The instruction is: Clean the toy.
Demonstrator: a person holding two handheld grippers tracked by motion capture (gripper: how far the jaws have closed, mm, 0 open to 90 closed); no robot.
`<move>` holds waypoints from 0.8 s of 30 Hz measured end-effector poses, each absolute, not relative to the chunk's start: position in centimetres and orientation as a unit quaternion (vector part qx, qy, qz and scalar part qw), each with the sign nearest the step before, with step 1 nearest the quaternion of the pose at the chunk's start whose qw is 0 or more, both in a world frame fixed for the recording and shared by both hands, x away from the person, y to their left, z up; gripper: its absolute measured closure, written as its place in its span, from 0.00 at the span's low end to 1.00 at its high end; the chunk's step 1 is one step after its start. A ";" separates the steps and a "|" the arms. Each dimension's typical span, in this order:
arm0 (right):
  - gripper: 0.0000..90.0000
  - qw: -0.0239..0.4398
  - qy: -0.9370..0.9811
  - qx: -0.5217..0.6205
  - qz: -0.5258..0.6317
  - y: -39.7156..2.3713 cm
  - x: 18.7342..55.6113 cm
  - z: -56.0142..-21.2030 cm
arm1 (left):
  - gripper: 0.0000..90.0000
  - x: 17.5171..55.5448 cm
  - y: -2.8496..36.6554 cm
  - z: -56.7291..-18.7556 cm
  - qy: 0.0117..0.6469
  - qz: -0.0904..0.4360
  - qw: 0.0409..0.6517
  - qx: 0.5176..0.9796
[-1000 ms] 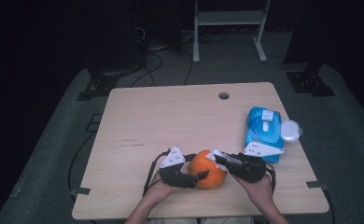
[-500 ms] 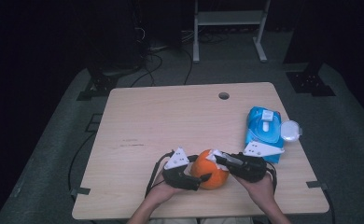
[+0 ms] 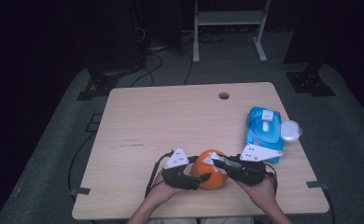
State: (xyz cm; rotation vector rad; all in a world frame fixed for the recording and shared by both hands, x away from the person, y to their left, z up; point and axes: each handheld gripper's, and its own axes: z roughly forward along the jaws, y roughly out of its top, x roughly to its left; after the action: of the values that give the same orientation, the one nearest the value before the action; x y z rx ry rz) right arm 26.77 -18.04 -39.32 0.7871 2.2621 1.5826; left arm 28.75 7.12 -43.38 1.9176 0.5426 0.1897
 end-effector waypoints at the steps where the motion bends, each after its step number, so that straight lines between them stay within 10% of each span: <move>1: 0.86 0.137 0.779 0.276 0.545 -18.2 26.9 -39.4 | 0.33 28.7 7.2 -43.4 0.231 0.081 0.541 0.805; 24: 0.84 0.118 0.779 0.270 0.554 -18.4 27.4 -39.7 | 0.35 28.6 7.5 -42.7 0.232 0.081 0.544 0.802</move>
State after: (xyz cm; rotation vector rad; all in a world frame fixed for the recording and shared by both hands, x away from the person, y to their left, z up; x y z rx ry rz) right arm 27.42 -18.36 -39.73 0.7891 2.2782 1.6190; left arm 28.57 7.54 -42.73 1.9039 0.5501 0.1924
